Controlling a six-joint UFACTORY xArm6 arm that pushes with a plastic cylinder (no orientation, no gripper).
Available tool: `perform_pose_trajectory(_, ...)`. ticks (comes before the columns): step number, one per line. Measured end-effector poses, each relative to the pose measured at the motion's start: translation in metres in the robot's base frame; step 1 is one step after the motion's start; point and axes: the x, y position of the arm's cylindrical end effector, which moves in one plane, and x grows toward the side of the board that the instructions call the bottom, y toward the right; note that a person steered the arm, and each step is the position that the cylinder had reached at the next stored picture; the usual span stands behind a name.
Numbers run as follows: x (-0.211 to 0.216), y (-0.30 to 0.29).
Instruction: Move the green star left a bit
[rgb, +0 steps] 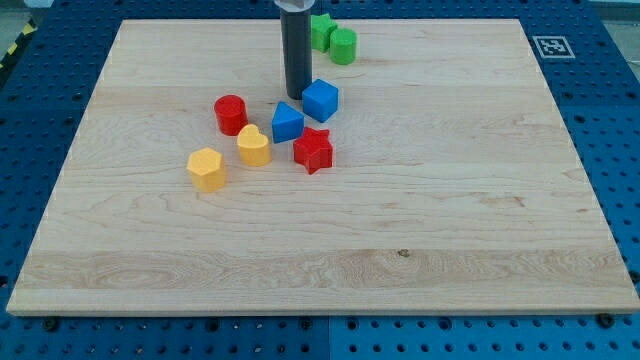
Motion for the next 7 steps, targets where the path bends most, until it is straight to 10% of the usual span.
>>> perform_pose_trajectory(4,-0.043,0.132)
perform_pose_trajectory(7,-0.107,0.098)
